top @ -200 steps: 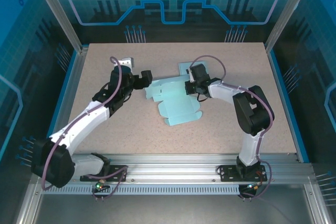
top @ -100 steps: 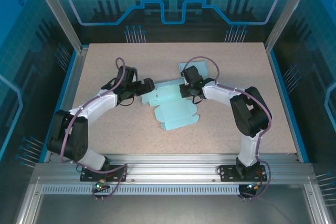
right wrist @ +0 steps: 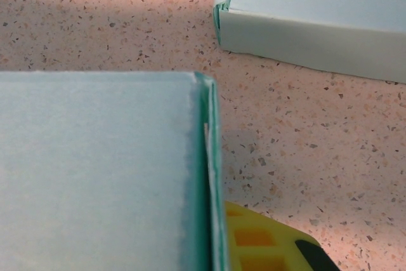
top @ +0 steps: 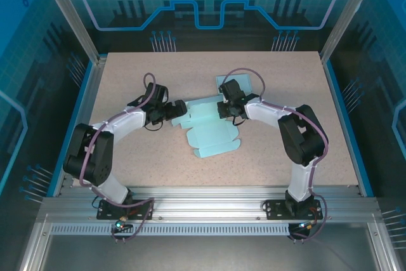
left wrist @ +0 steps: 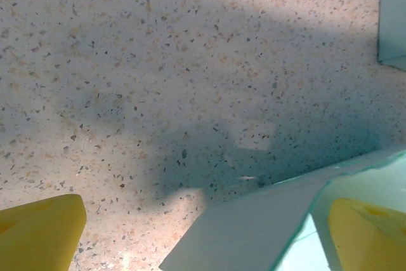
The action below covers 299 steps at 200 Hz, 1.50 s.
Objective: Fold the paper box
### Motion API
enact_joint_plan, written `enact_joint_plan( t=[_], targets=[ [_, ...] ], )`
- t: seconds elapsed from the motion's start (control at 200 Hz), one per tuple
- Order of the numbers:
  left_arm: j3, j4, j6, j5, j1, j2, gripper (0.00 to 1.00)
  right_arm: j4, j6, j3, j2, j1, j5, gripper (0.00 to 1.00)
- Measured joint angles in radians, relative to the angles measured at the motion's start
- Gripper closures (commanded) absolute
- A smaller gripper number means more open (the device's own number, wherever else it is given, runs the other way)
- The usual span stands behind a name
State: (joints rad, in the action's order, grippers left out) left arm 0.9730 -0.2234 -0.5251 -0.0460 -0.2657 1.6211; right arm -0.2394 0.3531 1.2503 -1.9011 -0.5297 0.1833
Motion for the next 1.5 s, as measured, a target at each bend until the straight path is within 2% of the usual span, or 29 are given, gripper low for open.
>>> enact_joint_plan(
  t=[0.475,0.76,0.88,1.091,1.341,1.496],
  targets=[
    [0.074,0.022,-0.002,0.049,-0.072,0.095,0.01,0.004,0.037,0.0,-0.003,0.003,0.006,1.0],
    [0.066,0.076,-0.061,0.082,-0.094,0.113,0.01,0.014,0.086,0.001,-0.006,0.0,0.027,1.0],
    [0.003,0.095,-0.082,0.113,-0.097,0.061,0.01,0.014,0.103,0.003,-0.01,-0.006,0.042,1.0],
    [-0.127,0.09,-0.129,0.163,-0.097,-0.124,0.01,0.02,0.122,0.002,-0.01,-0.012,0.053,1.0],
    [-0.324,0.135,-0.257,0.134,-0.114,-0.258,0.01,0.023,0.127,0.001,-0.01,-0.013,0.053,1.0],
    [-0.346,0.23,-0.29,0.097,-0.158,-0.263,0.02,0.028,0.127,-0.001,-0.01,-0.013,0.053,1.0]
  ],
)
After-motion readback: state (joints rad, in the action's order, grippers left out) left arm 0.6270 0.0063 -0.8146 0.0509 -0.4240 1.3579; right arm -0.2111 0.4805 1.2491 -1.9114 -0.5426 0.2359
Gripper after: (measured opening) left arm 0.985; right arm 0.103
